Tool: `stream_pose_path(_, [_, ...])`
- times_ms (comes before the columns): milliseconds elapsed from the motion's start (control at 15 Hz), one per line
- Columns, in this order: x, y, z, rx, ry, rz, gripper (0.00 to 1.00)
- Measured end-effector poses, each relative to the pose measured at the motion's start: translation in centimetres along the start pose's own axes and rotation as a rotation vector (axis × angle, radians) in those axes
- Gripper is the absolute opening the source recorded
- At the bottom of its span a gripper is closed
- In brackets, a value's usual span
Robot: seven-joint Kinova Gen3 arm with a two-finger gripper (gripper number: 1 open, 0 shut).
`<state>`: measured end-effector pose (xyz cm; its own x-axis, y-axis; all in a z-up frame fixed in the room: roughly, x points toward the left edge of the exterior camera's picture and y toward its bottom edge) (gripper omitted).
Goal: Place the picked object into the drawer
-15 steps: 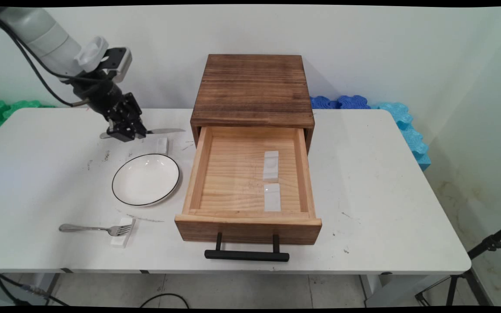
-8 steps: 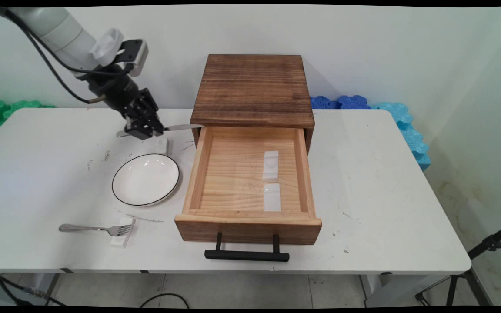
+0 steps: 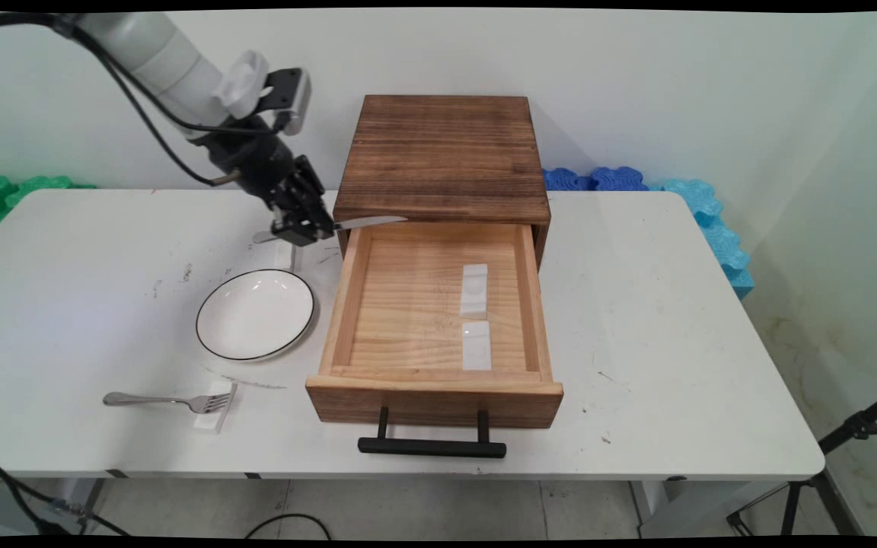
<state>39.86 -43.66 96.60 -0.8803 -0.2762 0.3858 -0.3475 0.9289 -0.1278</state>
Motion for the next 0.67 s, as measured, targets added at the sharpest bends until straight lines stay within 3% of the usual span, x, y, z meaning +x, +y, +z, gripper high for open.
stream_pose_path(667, [6.4,0.3,4.7,0.03,0.031,0.024,0.0])
